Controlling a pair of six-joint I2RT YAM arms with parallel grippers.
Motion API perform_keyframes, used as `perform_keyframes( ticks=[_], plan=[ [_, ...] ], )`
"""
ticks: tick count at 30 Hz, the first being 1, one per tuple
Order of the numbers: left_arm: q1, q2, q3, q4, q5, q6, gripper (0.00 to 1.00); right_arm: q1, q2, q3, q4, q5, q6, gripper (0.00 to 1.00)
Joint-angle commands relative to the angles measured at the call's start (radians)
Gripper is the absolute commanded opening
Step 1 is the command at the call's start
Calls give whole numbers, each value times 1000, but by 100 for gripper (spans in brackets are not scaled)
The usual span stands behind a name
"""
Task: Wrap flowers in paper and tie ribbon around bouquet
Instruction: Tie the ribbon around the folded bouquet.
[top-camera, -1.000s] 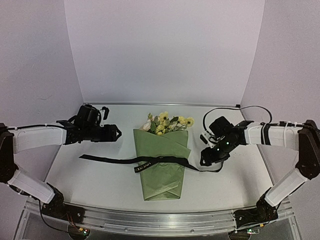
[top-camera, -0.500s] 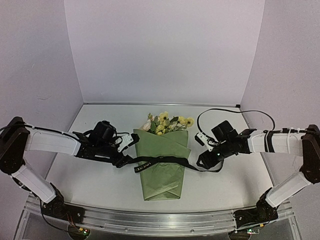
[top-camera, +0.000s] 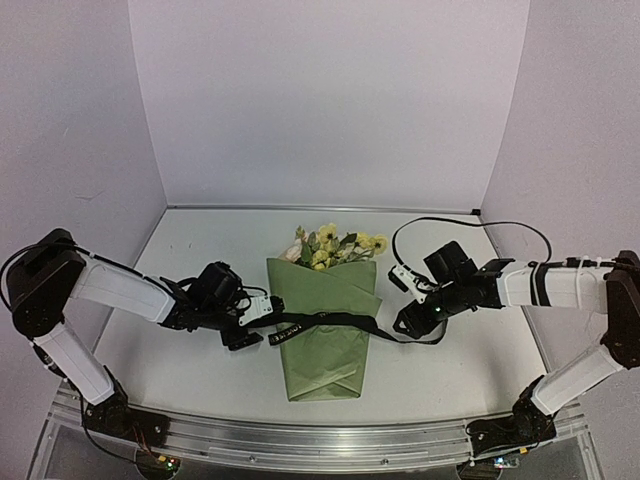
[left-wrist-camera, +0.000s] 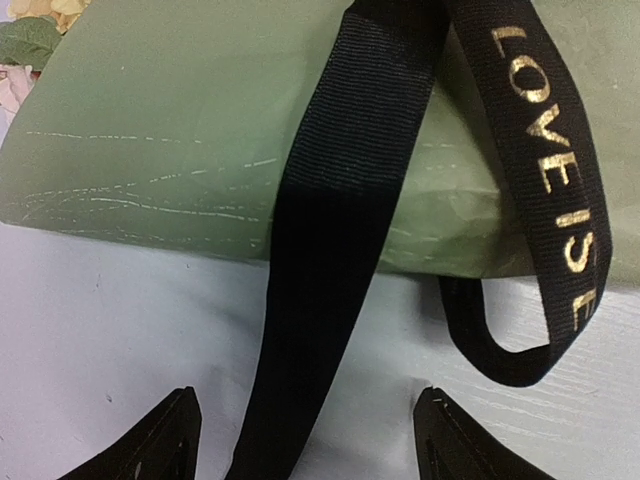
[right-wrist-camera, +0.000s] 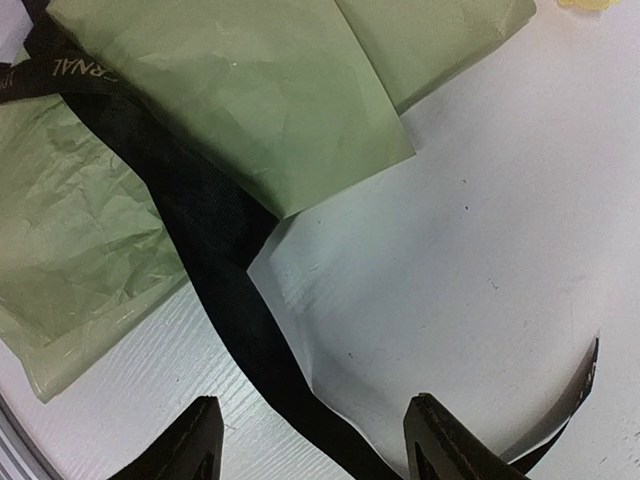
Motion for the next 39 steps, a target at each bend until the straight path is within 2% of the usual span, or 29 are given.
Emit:
perform_keyframes(
  ticks=[1, 6, 13, 20, 23, 31, 39],
  plan=[
    [-1, 18, 7, 132, -47, 62, 76, 6, -15, -12, 16, -1, -14, 65],
    [-1, 70, 50, 123, 15, 80, 75, 6, -18, -20, 16, 9, -25, 65],
    [-2, 124, 97, 110, 44, 105, 67, 6, -7, -13, 10, -17, -50, 66],
    [-2, 142, 124, 88, 45, 105, 38, 6, 48, 34, -30, -84, -99, 68],
    [-2, 140, 122, 84, 38, 107, 32, 16, 88, 63, -62, -90, -143, 68],
    [-2, 131, 117, 88, 35, 96, 27, 82, 181, 118, -70, -11, -217, 68],
    [-2, 113, 115, 80, 29, 95, 23, 125, 273, 181, -85, 104, -209, 64]
  ],
)
